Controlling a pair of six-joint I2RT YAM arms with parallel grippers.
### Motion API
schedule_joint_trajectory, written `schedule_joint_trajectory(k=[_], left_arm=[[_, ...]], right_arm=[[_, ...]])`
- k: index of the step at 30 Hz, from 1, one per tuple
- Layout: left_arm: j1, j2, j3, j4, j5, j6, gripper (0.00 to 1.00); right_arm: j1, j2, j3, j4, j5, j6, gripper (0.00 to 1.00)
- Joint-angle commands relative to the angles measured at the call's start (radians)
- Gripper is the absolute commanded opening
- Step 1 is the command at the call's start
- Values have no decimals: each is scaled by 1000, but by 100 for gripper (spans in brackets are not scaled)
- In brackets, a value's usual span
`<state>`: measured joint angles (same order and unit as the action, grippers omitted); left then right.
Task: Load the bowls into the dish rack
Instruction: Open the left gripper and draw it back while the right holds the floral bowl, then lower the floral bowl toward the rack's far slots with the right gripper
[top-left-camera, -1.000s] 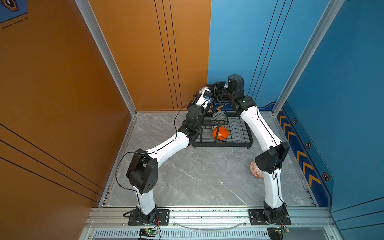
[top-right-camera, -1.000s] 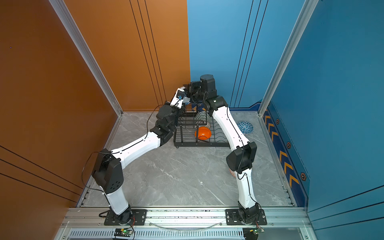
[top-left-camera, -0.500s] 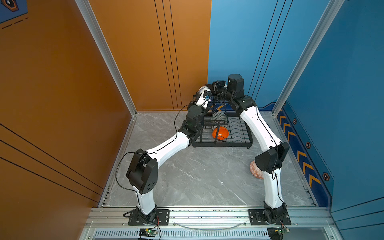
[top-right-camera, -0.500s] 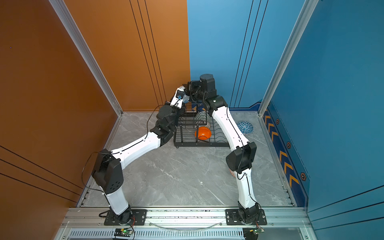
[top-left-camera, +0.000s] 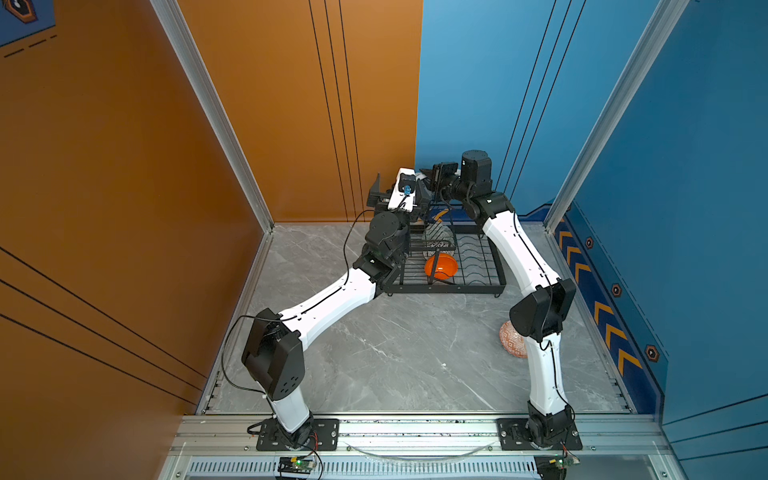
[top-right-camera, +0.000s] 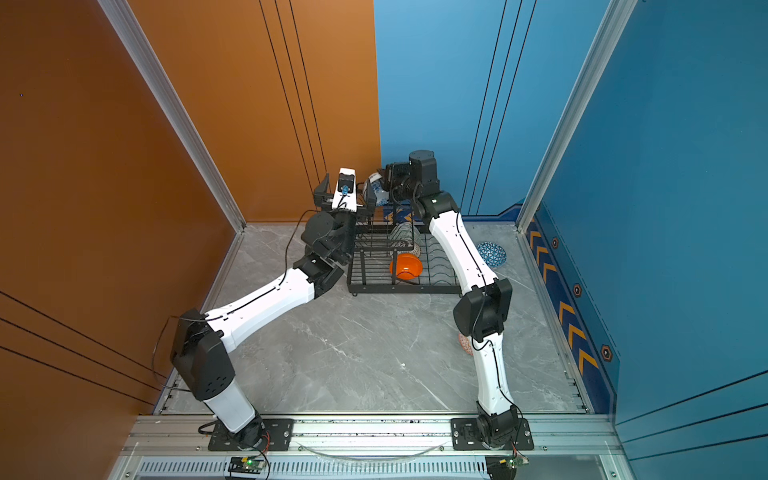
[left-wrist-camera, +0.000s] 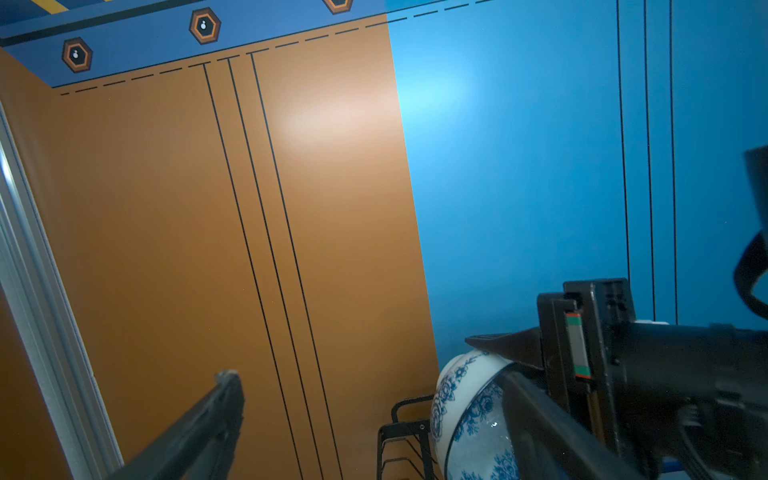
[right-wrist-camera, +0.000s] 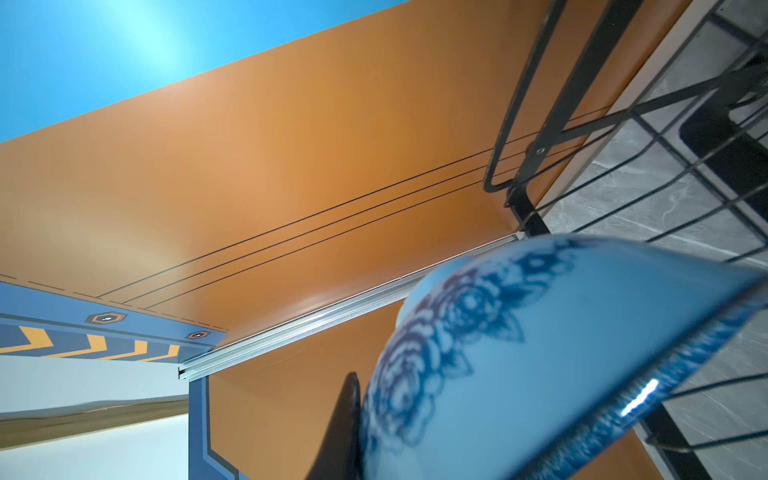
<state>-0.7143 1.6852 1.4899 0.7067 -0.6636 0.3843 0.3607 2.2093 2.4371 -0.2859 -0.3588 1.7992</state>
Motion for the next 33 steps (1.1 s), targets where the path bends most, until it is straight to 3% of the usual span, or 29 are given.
schedule_joint_trajectory(k=[1,4,14,21,27,33], left_arm=[[-5,-56,-13,-32,-84,-74,98],[15,-91,23,-186,-70,-195,98],[85,-31,327,-743,298,-561,98],[73,103,528,-872,478,-671,98],[47,194,661,-991,529,-694,98],[83,252,712,-1090,706,-700,98]], right_arm=[[-23,-33,11,117,-24,-37,0],[-48,-46,11,130,-36,-73,0],[-171,-129,-87,185,-138,-216,0],[-299,-266,-385,432,-241,-183,0],[-375,-305,-478,464,-310,-221,0],[-390,-340,-576,412,-302,-351,0]])
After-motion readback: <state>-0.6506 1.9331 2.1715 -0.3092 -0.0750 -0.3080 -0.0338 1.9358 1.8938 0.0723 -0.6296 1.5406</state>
